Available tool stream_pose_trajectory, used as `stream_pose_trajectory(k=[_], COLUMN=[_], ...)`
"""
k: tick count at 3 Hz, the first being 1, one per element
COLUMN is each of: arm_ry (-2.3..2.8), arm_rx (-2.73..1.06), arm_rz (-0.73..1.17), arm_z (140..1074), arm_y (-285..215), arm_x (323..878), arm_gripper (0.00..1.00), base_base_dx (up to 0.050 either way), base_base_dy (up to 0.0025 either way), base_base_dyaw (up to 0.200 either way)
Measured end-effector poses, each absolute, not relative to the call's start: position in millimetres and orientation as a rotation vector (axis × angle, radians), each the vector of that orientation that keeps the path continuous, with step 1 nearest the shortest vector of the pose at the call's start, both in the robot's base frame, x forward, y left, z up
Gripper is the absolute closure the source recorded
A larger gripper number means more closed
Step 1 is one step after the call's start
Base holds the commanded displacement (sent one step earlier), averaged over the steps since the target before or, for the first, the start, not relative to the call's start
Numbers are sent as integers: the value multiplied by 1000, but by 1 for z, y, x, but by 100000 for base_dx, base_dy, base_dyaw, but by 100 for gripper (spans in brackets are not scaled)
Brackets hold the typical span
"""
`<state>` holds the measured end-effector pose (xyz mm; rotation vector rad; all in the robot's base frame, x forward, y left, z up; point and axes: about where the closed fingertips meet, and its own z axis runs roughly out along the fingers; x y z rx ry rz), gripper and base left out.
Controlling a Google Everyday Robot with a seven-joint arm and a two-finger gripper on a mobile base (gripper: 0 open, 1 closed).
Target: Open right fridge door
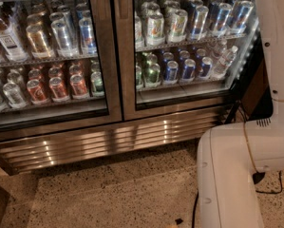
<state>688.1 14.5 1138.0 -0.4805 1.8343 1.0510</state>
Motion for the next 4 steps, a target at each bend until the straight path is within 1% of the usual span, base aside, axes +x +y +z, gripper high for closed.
stream_pose_trajectory(k=[1, 2, 3, 4], arm_ry=[1773, 1700, 1664, 1661], arm_rx=[-581, -706, -781, -804], arm_rz=[1066, 1194, 1198, 1160], arm_z=[1132, 1130, 1123, 1116], arm_y=[14, 20, 11, -2], arm_x=[701, 709, 722, 732], arm_gripper=[0, 0, 0, 0], base_base_dx=[0, 0, 0, 0], base_base_dy=[0, 0, 0, 0], base_base_dyaw=[0, 0, 0, 0])
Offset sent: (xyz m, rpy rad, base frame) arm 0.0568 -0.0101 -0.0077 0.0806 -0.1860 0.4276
